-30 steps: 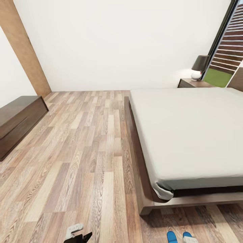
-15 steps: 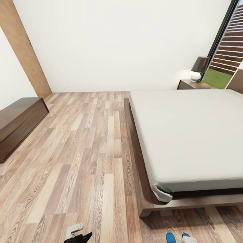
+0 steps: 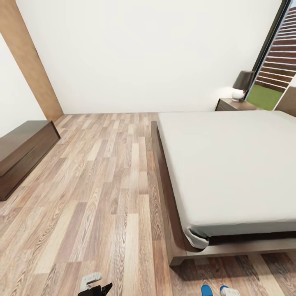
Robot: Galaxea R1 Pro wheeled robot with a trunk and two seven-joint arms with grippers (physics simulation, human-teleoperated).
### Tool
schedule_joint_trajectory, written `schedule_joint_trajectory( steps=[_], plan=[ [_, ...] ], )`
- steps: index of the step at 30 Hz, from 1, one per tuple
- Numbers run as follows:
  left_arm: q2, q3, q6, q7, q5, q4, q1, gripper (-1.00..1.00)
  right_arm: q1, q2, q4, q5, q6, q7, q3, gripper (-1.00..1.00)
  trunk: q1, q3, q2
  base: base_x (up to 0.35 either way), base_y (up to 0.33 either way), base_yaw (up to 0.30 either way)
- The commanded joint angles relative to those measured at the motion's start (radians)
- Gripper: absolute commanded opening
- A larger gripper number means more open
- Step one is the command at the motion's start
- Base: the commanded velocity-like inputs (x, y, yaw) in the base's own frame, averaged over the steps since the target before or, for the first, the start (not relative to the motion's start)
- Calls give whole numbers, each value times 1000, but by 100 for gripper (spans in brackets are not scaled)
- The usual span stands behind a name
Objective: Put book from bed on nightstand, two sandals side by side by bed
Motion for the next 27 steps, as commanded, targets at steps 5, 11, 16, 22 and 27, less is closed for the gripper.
schedule_joint_trajectory(
  steps=[5, 11, 16, 22, 27],
  plan=[
    [0, -3, 9, -6, 5, 0, 0, 100, 0, 0, 0, -6, 4, 4, -1, 100, -19, 15, 35, 0, 0, 0],
    [-2, -10, 9, -5, -6, 0, 0, 100, 0, 0, 0, -6, 4, 4, -1, 100, -42, 34, 77, 0, 0, 0],
    [-4, -11, 9, -4, -8, 0, 0, 100, 0, 0, 0, -6, 4, 4, -1, 100, -62, 50, 112, 0, 0, 0],
    [-18, -10, 9, -4, -10, 0, 0, 100, 0, 0, 0, -6, 4, 4, -1, 100, -85, 68, 154, 0, 0, 0],
    [-21, -9, 9, -4, -10, 0, 0, 100, 0, 0, 0, -6, 4, 4, -1, 100, -104, 84, 189, 0, 0, 0]
  ],
)
